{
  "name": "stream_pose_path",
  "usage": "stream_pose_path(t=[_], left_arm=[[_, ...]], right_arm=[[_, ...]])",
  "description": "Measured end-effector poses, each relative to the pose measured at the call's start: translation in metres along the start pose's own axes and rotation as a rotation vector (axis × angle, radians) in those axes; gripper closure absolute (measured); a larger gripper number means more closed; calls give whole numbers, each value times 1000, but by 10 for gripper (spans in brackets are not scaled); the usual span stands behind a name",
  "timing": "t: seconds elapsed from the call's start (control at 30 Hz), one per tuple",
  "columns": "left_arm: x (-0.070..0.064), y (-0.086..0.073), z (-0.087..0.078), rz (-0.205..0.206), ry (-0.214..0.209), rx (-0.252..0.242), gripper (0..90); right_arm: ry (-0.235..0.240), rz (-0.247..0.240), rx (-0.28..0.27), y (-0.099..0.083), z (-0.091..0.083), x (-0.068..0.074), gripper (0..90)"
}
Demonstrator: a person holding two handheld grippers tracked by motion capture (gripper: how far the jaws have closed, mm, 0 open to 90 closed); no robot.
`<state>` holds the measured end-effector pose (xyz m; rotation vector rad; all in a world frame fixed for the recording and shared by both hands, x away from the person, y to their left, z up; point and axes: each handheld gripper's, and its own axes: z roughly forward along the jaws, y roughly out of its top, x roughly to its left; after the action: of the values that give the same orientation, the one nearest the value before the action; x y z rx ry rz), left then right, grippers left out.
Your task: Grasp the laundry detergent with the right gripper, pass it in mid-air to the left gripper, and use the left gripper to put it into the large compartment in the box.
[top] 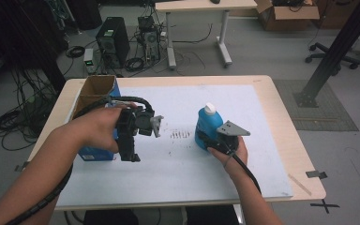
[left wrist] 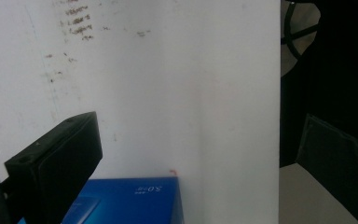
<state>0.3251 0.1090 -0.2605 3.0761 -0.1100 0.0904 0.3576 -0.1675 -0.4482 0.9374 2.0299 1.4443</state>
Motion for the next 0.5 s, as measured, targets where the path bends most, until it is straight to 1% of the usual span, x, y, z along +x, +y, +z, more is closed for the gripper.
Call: stream_pose_path(t=[0.17, 0.2, 0.3, 0.33, 0.37, 0.4, 0.43, 0.47, 0.5], left_arm=[[-1, 1, 0, 0, -1, 5, 4], [-1, 1, -1, -1, 1, 9, 4], [-1, 1, -2, -3, 3, 9, 4], [-1, 1, -3, -5, -1, 7, 4], [-1, 1, -3, -5, -1, 7, 4], [-1, 1, -5, -4, 2, 9, 4], [-1, 1, -5, -4, 2, 9, 3], [0, 2, -7, 0, 9, 6, 2], [0, 2, -7, 0, 9, 6, 2]], right_arm=[[4, -3, -2, 0, 0, 0, 454], [13, -12, 0, 1, -1, -1, 457], [24, -13, -8, 2, -2, -2, 458], [38, -3, -29, 6, -5, -3, 459], [38, -3, -29, 6, -5, -3, 459], [52, -14, -36, 13, -10, -4, 459], [52, -14, -36, 13, -10, -4, 459], [78, -32, -40, 23, -16, -6, 458], [78, -32, -40, 23, -16, -6, 458]])
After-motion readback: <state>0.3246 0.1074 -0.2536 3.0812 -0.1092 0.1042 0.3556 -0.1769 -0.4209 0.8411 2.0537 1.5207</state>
